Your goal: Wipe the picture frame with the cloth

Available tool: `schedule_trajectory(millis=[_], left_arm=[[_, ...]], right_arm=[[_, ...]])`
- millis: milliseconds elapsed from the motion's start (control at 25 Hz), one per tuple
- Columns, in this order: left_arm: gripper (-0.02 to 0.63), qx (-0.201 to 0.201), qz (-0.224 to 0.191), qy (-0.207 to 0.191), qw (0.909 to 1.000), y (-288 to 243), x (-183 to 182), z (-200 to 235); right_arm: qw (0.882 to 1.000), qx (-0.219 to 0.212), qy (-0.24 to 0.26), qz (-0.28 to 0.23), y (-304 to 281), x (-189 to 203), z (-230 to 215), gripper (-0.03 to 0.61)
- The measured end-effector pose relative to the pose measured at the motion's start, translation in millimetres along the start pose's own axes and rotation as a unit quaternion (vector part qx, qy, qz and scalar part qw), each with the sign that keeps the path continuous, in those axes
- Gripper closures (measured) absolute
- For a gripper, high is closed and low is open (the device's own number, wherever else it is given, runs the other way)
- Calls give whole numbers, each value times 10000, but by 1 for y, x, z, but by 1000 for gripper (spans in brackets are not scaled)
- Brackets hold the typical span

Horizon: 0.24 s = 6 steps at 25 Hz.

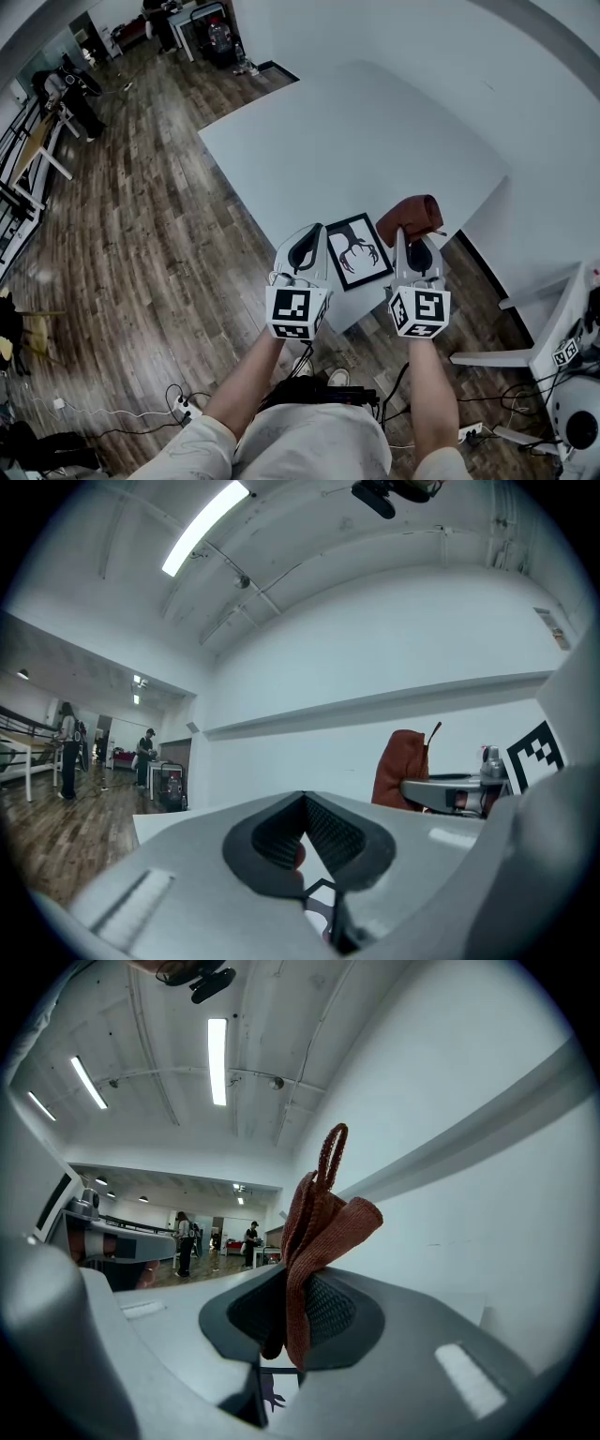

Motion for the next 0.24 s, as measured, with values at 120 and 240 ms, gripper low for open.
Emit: schedule_trajectory(millis=[120,240], left_arm=[[614,5,-24,-10,10000,0,-2,-2],[614,4,-16,-13,10000,0,-3,-3]], right_arm=[[10000,-5,19,21,2,1,-1,503],[10000,-16,26,50,3,2,-1,505]])
Point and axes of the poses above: the fingertips, and each gripper's own axes: y backward along the fingers, z to its left, x out of its underside, the point moved 2 cm from there along y, backward along the fingers, and after that the axes turned 9 degrees about -y, right-handed, at the moved point
